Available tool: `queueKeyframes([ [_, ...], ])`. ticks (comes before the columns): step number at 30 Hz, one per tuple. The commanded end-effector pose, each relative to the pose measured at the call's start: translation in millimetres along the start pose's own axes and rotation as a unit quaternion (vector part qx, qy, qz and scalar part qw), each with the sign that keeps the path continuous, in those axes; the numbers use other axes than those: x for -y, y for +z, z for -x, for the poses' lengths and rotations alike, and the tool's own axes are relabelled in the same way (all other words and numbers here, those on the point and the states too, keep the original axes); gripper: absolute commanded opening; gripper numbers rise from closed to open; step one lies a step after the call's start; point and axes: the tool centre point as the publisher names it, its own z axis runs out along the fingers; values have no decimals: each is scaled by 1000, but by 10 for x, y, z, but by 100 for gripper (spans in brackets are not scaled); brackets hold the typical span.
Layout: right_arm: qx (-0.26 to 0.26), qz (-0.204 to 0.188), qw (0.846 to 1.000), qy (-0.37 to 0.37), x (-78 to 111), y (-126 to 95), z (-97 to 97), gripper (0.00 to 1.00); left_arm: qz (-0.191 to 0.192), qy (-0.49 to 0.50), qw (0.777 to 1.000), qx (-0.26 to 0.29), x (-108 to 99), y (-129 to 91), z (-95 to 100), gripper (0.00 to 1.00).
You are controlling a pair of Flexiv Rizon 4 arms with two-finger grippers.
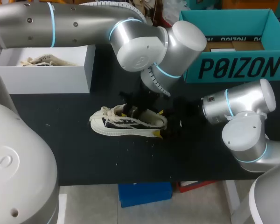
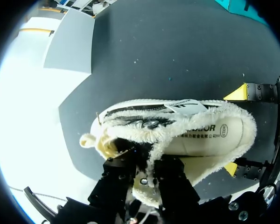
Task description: Take the shoe out of the shoebox, open the shoe tongue, remove and reinsert the insole, then place the shoe into the shoebox
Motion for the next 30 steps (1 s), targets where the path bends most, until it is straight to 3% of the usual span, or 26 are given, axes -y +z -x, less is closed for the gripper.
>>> queueKeyframes([
  [1, 0, -2, 1000, 1, -9, 7, 12, 0, 0, -4, 1000, -6, 19, -15, 25, 0],
  [17, 0, -2, 1000, 1, -9, 7, 12, 0, -14, -25, 998, -63, 87, -246, 238, 0],
  [30, 0, -2, 1000, 1, -9, 7, 12, 0, -39, -48, 991, -119, 98, -442, 559, 0],
])
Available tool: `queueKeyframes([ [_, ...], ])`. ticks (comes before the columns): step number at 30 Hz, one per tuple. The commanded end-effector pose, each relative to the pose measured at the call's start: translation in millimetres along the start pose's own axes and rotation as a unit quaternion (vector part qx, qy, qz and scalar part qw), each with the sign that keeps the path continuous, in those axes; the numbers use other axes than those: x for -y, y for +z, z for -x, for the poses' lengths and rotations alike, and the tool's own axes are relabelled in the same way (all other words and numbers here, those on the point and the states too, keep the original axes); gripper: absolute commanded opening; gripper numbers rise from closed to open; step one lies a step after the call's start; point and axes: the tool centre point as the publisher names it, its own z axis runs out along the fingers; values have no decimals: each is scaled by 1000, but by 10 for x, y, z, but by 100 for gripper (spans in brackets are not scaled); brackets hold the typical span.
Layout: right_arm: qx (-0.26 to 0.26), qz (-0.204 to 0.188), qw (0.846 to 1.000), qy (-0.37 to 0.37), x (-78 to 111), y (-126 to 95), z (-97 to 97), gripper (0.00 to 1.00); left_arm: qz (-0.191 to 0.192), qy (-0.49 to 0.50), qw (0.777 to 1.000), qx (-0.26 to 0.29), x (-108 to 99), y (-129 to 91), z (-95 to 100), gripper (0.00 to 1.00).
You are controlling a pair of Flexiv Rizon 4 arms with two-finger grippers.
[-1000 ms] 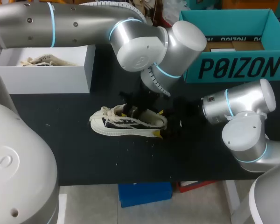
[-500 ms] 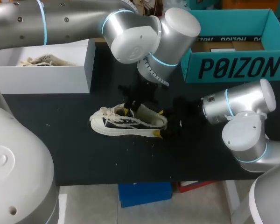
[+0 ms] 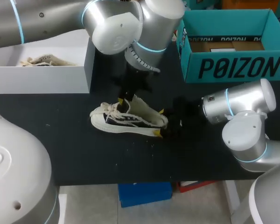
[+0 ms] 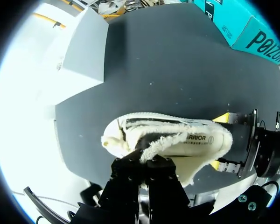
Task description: Take the shoe out of the shoebox, open the shoe tongue, remove and reinsert the insole, then place the shoe into the shoebox
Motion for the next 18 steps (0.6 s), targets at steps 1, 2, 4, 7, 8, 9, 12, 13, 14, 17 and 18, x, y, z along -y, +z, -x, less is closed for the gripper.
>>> queueKeyframes([
  [1, -1, -3, 1000, 1, -6, 14, -1, 0, -7, 0, 999, -39, -55, -20, 164, 0],
  [2, -1, -3, 1000, 1, -6, 14, -1, 0, -7, -1, 999, -42, -61, -6, 183, 0],
  [4, -1, -3, 1000, 1, -6, 14, -1, 0, -4, -3, 999, -46, -72, 26, 214, 0],
  [7, -1, -3, 1000, 1, -6, 14, -1, 0, 4, -3, 999, -53, -106, 110, 269, 0],
  [8, -1, -3, 1000, 1, -6, 14, -1, 0, 6, -3, 998, -55, -117, 135, 284, 0],
  [9, -1, -3, 1000, 1, -6, 14, -1, 0, 7, -3, 998, -56, -128, 159, 299, 0],
  [12, -1, -3, 1000, 1, -6, 14, -1, 0, 11, -5, 998, -61, -150, 218, 354, 0],
  [13, -1, -3, 1000, 1, -6, 14, -1, 0, 12, -7, 998, -64, -154, 229, 372, 0],
  [14, -1, -3, 1000, 1, -6, 14, -1, 0, 11, -8, 998, -67, -158, 235, 394, 0],
  [17, -1, -3, 1000, 1, -6, 14, -1, 0, 8, -13, 997, -77, -164, 241, 454, 0],
  [18, -1, -3, 1000, 1, -6, 14, -1, 0, 8, -13, 997, -79, -167, 243, 470, 0],
])
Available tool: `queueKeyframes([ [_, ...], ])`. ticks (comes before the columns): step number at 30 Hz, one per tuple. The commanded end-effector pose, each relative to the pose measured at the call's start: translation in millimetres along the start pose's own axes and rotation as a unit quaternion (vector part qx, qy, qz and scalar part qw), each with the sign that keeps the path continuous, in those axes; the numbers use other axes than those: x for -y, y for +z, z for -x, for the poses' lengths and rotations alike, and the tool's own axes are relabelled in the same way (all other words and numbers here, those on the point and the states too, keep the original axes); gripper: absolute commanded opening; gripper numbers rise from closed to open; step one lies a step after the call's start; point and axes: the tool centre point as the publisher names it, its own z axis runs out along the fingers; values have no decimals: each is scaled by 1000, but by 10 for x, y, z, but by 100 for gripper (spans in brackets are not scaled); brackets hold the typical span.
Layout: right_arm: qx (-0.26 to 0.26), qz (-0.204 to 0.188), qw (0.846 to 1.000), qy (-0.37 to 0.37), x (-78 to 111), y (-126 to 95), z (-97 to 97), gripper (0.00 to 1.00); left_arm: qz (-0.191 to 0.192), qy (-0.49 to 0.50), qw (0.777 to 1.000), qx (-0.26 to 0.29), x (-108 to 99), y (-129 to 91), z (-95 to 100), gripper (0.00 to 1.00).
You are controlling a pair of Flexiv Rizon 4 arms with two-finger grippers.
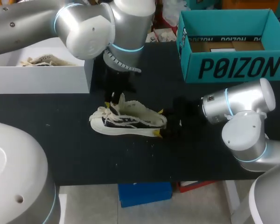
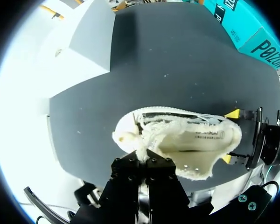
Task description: Take the shoe out of the shoebox, open the shoe tongue, remove and reinsert the insole, then place the shoe into the shoebox
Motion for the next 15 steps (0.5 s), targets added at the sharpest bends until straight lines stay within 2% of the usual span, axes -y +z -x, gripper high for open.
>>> queueKeyframes([
  [1, 1, -2, 1000, 1, 6, 6, 5, 0, -5, 0, 999, -40, -46, 10, 142, 0],
  [15, 1, -2, 1000, 1, 6, 6, 5, 0, 22, -12, 998, -60, -63, 178, 315, 0],
])
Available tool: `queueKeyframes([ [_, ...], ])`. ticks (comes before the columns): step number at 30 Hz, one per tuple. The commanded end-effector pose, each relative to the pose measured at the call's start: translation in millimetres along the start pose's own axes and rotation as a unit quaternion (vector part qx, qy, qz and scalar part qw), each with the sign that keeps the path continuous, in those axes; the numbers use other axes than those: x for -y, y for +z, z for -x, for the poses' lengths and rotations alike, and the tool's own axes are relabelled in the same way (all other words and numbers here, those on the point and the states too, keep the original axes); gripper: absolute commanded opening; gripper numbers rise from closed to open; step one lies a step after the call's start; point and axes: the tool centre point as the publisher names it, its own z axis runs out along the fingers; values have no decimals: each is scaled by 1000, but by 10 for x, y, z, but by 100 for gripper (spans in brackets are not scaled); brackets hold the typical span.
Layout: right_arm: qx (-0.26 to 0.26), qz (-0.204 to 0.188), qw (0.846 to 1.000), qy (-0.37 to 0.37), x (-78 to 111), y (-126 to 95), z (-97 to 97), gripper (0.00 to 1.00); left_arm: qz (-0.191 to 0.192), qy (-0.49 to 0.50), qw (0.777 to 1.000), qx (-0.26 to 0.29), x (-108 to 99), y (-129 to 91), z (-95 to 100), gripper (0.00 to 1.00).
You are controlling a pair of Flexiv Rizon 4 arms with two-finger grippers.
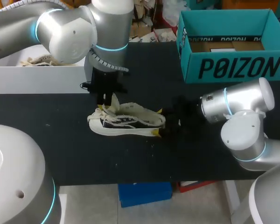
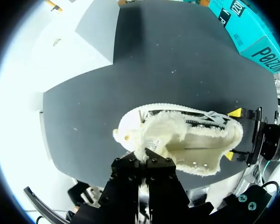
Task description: Take the shoe out of the shoebox, open the shoe tongue, remove and reinsert the insole, then place the shoe into the shoebox
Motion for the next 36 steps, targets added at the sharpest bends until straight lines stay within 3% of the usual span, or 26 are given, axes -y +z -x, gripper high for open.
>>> queueKeyframes([
  [1, 1, -2, 1000, 1, 41, -13, 9, 0, 7, -2, 1000, -22, 19, 61, 126, 0],
  [8, 1, -2, 1000, 1, 41, -13, 9, 0, 8, 9, 1000, -26, 30, 141, 149, 0],
  [10, 1, -2, 1000, 1, 41, -13, 9, 0, 8, 18, 999, -28, 28, 160, 142, 4],
  [13, 1, -2, 1000, 1, 41, -13, 9, 0, 6, 23, 999, -27, 28, 181, 142, 0],
  [15, 1, -2, 1000, 1, 41, -13, 9, 0, 7, 25, 999, -27, 38, 191, 150, 4],
  [16, 1, -2, 1000, 1, 41, -13, 9, 0, 7, 26, 999, -27, 41, 192, 155, 15],
  [19, 1, -2, 1000, 1, 41, -13, 9, 0, 8, 41, 999, -30, 56, 180, 169, 31],
  [20, 1, -2, 1000, 1, 41, -13, 9, 0, 7, 49, 998, -28, 59, 170, 172, 49],
  [21, 1, -2, 1000, 1, 41, -13, 9, 0, 6, 56, 998, -28, 59, 150, 173, 98],
  [30, 1, -2, 1000, 1, 41, -13, 9, 0, -10, 154, 987, -46, 138, -188, 176, 100],
  [36, 1, -2, 1000, 1, 41, -13, 9, 0, -28, 263, 963, -52, 221, -499, 81, 100],
])
